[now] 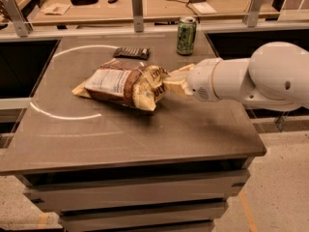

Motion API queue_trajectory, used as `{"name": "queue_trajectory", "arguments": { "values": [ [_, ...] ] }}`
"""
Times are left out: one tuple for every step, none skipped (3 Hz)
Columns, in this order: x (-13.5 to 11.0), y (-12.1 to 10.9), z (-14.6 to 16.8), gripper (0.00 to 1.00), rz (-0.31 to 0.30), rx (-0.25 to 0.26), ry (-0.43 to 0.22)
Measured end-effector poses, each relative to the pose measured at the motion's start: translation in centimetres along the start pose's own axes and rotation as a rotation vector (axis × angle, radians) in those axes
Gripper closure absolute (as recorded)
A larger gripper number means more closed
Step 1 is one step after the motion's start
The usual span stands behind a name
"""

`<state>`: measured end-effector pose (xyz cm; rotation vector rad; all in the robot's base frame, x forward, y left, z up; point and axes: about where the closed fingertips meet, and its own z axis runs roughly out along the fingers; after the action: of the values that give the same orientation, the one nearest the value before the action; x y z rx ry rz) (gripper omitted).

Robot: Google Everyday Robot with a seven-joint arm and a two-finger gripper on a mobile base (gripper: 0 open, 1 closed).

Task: Move brown chip bag near rxbar chocolate

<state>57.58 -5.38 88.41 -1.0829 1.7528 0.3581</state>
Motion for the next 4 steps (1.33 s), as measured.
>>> {"name": "queue_trajectory", "arguments": {
  "values": [
    [0.5, -0.9, -0.6, 1.00, 0.015, 0.039, 0.010],
    [1.1, -2.5, -1.5, 1.00, 0.034, 0.095, 0.020],
    [1.2, -4.6, -2.7, 1.00, 0.035, 0.159, 0.021],
    [1.2, -6.5, -4.4, 1.00, 0.042, 0.228, 0.013]
  ]
}}
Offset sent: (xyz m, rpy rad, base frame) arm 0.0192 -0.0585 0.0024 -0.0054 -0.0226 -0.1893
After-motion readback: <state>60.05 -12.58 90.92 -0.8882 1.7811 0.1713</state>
